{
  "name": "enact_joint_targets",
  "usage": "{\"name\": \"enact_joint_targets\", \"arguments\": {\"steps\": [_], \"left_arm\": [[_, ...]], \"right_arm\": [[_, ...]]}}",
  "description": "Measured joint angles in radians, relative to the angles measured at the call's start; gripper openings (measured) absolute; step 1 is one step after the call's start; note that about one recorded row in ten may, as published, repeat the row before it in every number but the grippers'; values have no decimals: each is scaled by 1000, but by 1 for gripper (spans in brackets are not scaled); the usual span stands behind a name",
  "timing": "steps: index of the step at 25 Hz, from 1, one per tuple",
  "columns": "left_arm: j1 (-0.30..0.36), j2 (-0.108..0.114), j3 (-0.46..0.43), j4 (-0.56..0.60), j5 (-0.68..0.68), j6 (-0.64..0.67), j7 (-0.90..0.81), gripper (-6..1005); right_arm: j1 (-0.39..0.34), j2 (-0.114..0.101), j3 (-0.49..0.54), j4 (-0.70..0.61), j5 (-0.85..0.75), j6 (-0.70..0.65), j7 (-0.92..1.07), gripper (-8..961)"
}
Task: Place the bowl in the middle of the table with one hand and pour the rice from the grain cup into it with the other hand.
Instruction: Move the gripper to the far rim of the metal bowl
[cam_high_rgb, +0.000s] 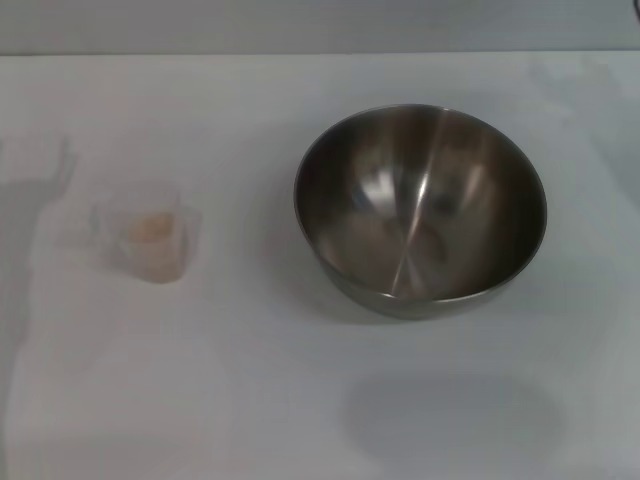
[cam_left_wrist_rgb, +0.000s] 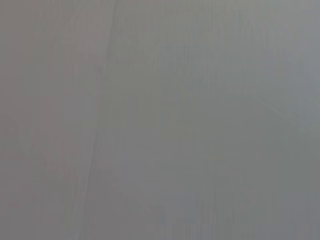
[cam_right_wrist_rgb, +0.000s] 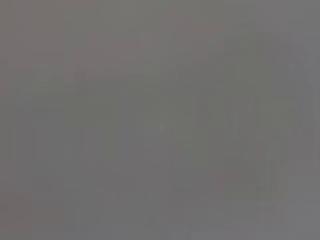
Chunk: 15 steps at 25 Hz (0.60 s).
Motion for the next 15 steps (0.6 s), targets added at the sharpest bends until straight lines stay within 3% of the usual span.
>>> {"name": "enact_joint_targets", "arguments": {"steps": [2,3,10,15], "left_arm": [[0,0,0,0,0,1,0,844],[1,0,-2,0,0,4,0,844],[5,1,-2,0,0,13,0,845],[6,2,-2,0,0,23,0,844]], "right_arm": [[40,1,52,111,2,296,-14,776],[40,1,52,111,2,296,-14,776],[118,11,167,241,124,768,-103,776],[143,13,231,264,163,952,-82,775]]}}
